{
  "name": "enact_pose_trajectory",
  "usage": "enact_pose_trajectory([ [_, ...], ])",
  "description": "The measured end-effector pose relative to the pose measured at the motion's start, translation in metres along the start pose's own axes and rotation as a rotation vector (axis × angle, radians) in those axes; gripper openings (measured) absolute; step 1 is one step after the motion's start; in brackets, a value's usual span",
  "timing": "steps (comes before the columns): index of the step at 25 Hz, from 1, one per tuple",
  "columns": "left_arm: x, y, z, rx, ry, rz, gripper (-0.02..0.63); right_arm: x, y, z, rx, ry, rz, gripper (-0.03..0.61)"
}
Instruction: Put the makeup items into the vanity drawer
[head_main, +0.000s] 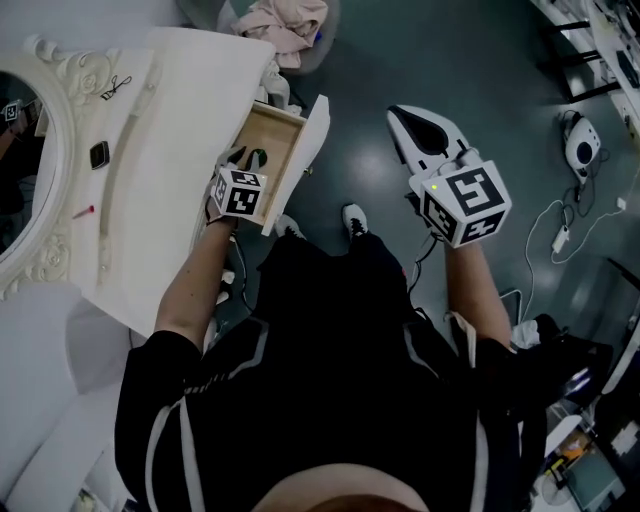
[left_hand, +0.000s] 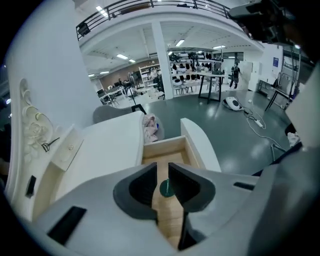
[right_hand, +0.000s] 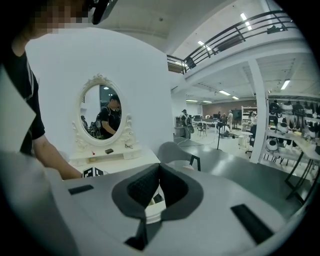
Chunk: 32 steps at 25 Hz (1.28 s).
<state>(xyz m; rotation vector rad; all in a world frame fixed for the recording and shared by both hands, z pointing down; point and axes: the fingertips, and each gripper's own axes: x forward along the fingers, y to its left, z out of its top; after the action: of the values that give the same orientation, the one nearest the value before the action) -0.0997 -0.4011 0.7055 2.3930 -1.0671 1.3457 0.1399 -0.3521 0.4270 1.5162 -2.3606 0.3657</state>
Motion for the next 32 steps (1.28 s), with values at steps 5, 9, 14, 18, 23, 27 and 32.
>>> enact_pose_trajectory([
  [5, -0.044, 0.000, 0.012, -0.011, 0.002, 0.031, 0.072, 0.001, 0.006, 0.020, -0.027, -0.050, 0.070, 0.006],
  [9, -0.085, -0.008, 0.028, -0.080, -0.064, 0.031, 0.069, -0.001, 0.012, 0.030, -0.041, -0.067, 0.120, 0.006],
  [14, -0.134, -0.003, 0.063, -0.159, -0.209, 0.033, 0.066, 0.002, 0.025, 0.054, -0.071, -0.123, 0.187, 0.006],
  [18, -0.184, -0.003, 0.101, -0.221, -0.393, 0.036, 0.055, 0.002, 0.032, 0.069, -0.096, -0.146, 0.228, 0.005],
  [23, -0.237, 0.012, 0.128, -0.287, -0.516, 0.104, 0.018, 0.002, 0.038, 0.093, -0.108, -0.197, 0.256, 0.006],
  [27, -0.273, 0.021, 0.148, -0.307, -0.608, 0.135, 0.009, 0.010, 0.043, 0.104, -0.126, -0.200, 0.282, 0.006],
  [32, -0.313, 0.029, 0.170, -0.323, -0.705, 0.162, 0.005, 0.016, 0.046, 0.109, -0.122, -0.196, 0.306, 0.006],
])
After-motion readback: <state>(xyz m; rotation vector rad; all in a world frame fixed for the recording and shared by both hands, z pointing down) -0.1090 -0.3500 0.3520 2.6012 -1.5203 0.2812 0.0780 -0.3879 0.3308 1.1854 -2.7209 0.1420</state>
